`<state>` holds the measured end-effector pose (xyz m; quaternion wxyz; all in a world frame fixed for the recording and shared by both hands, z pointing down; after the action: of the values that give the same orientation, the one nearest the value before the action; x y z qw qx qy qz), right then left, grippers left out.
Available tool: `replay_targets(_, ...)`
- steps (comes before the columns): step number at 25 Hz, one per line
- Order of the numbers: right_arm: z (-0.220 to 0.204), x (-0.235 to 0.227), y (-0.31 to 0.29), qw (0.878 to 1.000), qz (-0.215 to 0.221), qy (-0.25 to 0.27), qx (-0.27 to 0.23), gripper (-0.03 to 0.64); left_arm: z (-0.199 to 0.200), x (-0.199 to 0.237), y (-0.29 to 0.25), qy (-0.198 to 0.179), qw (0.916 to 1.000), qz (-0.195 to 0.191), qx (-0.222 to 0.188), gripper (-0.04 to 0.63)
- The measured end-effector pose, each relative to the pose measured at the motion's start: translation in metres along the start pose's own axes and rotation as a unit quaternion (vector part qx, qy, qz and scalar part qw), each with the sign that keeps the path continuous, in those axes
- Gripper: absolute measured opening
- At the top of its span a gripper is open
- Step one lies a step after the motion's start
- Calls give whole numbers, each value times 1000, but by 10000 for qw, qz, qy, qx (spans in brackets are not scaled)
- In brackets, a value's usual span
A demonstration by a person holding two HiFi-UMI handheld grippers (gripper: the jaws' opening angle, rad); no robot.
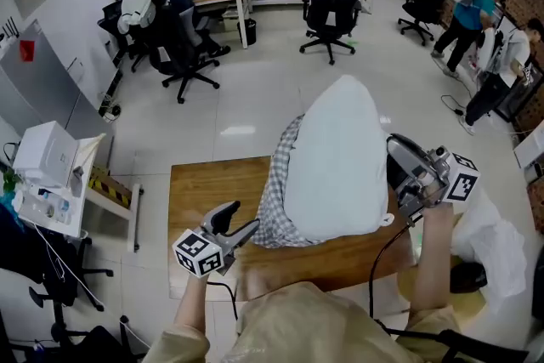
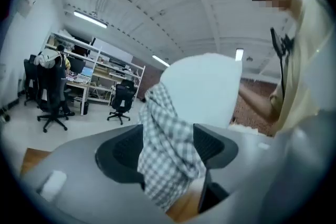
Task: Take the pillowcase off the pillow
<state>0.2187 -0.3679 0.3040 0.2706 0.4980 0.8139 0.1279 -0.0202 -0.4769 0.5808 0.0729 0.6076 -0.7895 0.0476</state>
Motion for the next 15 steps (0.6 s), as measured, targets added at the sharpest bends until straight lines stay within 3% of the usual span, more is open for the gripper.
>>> replay_targets(2,-10,1,6,9999,-29,-56,85,3,37,15,-12,486,9972,-118,-552,286)
replay_targets(4,-22,16,5,9993,165,57,322,3,64,27,-41,583,9957,-167,-698,267)
replay_targets(7,-35,45,1,9940,639,451,770,5,72,49,-111,690,9965,-413,-226,269)
replay_targets(9,-48,56,-1,9890,882,690,966,5,58,69,-156,1115,9913,-656,259,299)
replay_targets(11,-66,54,-12,9865,978,782,1054,5,38,86,-181,1312,9843,-870,799,286)
replay_targets(12,-74,52,-19,9866,971,764,1064,5,28,91,-186,1246,9819,-955,1058,237)
replay_targets(14,-75,50,-28,9890,859,677,999,5,7,97,-195,827,9810,-850,1534,13)
replay_targets(15,-70,50,-29,9908,749,644,926,4,-6,102,-202,476,9811,-600,1777,9)
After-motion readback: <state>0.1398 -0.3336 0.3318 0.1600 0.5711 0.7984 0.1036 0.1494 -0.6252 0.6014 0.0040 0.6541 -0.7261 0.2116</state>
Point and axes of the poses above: the fingertips, and each gripper's own axes: y backward along the fingers, x to its left, z out of its top, the point moved 1 cm from there along y, backward along the fingers, and after that the axes turned 1 degree about y, right-handed, at the moved point
